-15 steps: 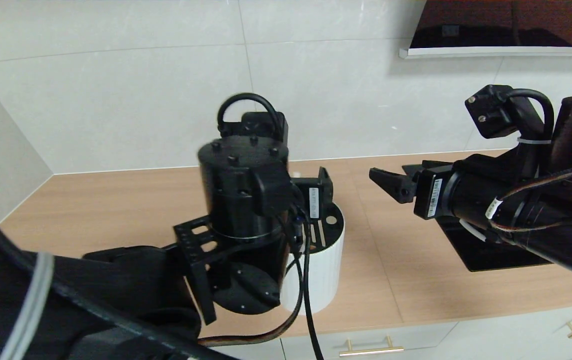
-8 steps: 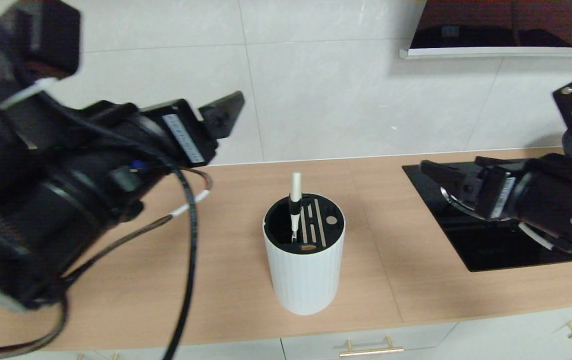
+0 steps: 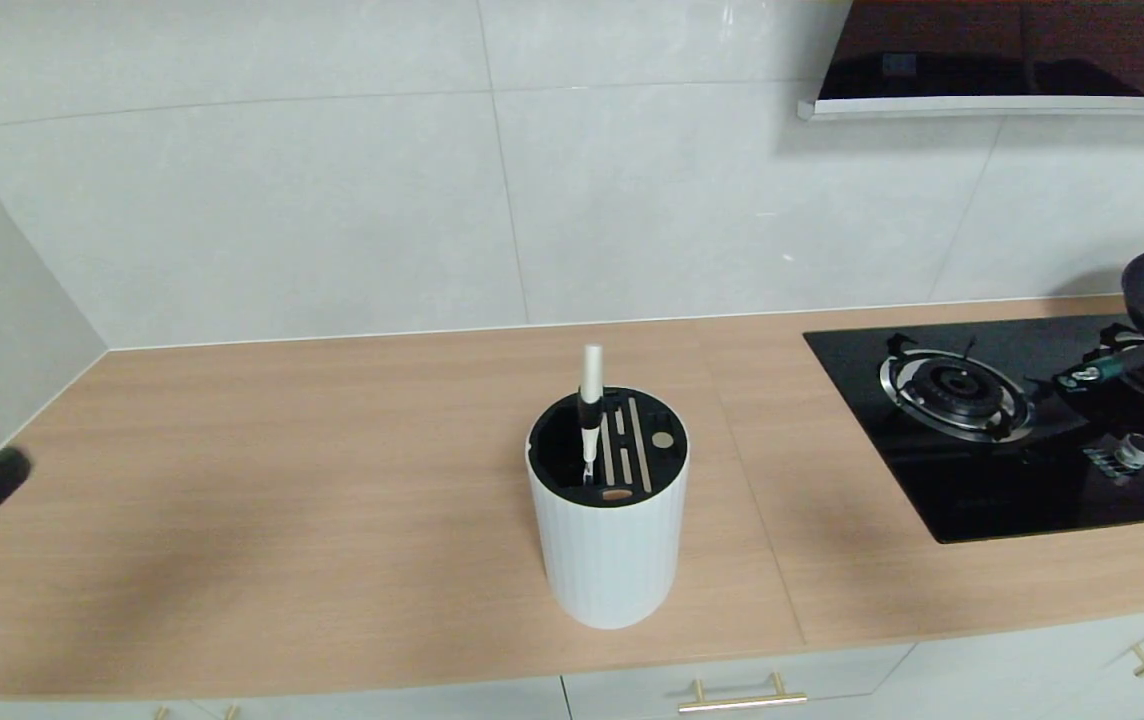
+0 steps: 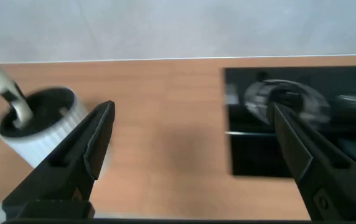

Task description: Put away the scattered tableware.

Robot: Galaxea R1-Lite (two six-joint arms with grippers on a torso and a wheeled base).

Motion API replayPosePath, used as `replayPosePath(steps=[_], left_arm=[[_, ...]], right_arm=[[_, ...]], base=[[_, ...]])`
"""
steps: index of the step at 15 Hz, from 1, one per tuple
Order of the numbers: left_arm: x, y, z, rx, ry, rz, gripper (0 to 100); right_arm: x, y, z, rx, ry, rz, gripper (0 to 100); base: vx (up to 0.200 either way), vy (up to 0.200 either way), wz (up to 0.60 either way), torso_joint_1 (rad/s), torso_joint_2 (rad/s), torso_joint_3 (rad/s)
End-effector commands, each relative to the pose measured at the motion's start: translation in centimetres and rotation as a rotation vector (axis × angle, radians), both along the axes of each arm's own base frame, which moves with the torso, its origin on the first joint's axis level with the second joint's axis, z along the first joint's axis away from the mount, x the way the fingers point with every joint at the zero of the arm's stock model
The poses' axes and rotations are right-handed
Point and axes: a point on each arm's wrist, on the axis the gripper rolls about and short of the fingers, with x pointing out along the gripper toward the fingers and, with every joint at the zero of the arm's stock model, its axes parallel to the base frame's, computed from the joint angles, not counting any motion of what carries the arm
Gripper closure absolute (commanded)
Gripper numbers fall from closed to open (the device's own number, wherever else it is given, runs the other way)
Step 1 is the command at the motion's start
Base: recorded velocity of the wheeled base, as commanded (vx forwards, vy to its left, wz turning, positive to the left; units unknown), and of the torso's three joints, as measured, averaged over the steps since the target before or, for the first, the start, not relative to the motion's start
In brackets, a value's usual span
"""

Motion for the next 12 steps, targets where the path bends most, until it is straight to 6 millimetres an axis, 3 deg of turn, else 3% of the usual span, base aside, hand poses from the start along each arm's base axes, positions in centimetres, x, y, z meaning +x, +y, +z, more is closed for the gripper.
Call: replayPosePath(steps=[1, 2, 5, 7, 9, 11, 12], left_arm=[[-7.4, 3.1, -1.9, -0.043, -0.113, 0.097, 0], [-9.3, 3.4, -2.8, -0.047, -0.138, 0.131, 0], [-11.2, 3.5, -4.2, -0.029, -0.173, 0.202, 0], [-10.9, 2.8, -6.3, -0.043, -0.14, 0.337, 0], [-11.5, 2.2, -7.4, -0.063, -0.159, 0.417, 0], [-10.4, 2.0, -10.4, -0.045, -0.093, 0.431, 0], [-10.3, 2.0, -10.6, -0.045, -0.086, 0.436, 0]], right_arm=[[-8.3, -2.9, -1.9, -0.014, -0.156, -0.053, 0], [-10.6, -3.5, -2.9, -0.017, -0.162, -0.078, 0], [-11.1, -3.5, -3.6, -0.015, -0.148, -0.151, 0], [-10.7, -2.8, -4.3, -0.012, -0.103, -0.317, 0], [-10.4, -2.4, -4.9, -0.015, -0.079, -0.386, 0], [-10.3, -1.9, -6.4, 0.048, -0.068, -0.434, 0], [-10.3, -1.9, -6.7, 0.052, -0.069, -0.434, 0]], base=[[0.0, 0.0, 0.0, 0.0, 0.0, 0.0], [0.0, 0.0, 0.0, 0.0, 0.0, 0.0], [0.0, 0.0, 0.0, 0.0, 0.0, 0.0], [0.0, 0.0, 0.0, 0.0, 0.0, 0.0], [0.0, 0.0, 0.0, 0.0, 0.0, 0.0], [0.0, 0.0, 0.0, 0.0, 0.0, 0.0], [0.0, 0.0, 0.0, 0.0, 0.0, 0.0]])
